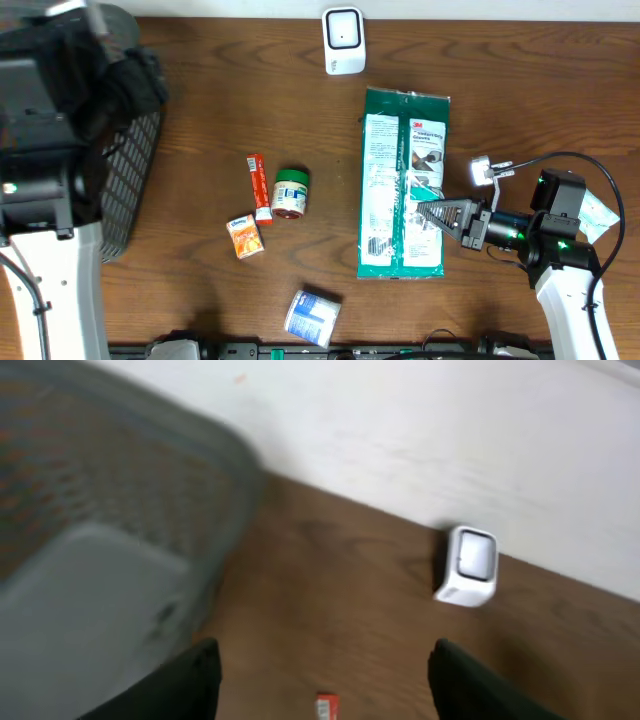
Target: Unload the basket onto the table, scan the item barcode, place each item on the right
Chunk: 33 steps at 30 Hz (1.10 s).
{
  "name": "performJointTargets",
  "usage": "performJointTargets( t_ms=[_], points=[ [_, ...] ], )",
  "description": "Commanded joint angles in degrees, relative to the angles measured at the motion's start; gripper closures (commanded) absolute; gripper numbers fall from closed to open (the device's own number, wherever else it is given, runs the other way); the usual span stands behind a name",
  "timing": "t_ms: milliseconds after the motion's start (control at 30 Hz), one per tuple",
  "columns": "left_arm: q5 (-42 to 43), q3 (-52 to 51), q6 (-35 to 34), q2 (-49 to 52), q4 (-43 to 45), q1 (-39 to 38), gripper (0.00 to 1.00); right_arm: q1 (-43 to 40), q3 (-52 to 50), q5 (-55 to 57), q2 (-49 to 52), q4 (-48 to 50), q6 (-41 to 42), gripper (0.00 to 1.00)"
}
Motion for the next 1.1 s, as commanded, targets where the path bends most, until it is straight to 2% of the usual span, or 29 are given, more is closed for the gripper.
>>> performJointTargets(
  t_ms=[0,100,267,533,633,700,833,867,1067],
  points=[
    [-0.22,0.28,-1.38,1.05,-0.76,1.55,0.31,-0.24,0.79,-1.14,0.17,0.24,1.44,0.99],
    [-0.22,0.2,-1.38,1.7,-1.01,1.62,0.3,-0.22,0.79,-0.13,0.17,0.2,2.03,0.99],
    [-0.24,0.15,-1.38,2.34,-1.01,1.62,0.2,0.35,0.79,7.21,0.15,0.17,4.68,0.99],
    [-0.24,0.15,-1.36,2.45,-1.01,1.62,0.18,2.05,1.86,21.2,0.15,-2.97,4.68,0.99],
    [-0.24,0.15,-1.36,2.45,-1.01,1.62,0.18,1.2,2.78,28.57,0.09,-5.09,5.55,0.99],
    [-0.24,0.15,-1.36,2.45,-1.01,1.62,0.18,-0.2,2.82,29.73,0.0,-6.51,5.57,0.99],
    [-0.24,0.15,-1.36,2.45,-1.01,1.62,0.18,-2.75,2.82,23.17,0.0,-5.64,4.15,0.99],
    [-0.24,0.15,-1.36,2.45,-1.01,1.62,0.18,-2.84,2.82,19.41,0.0,-4.44,1.68,0.99],
    [-0.24,0.15,-1.36,2.45,-1.01,1.6,0.18,-2.8,2.82,-0.09,0.11,3.54,1.46,0.99]
  ],
)
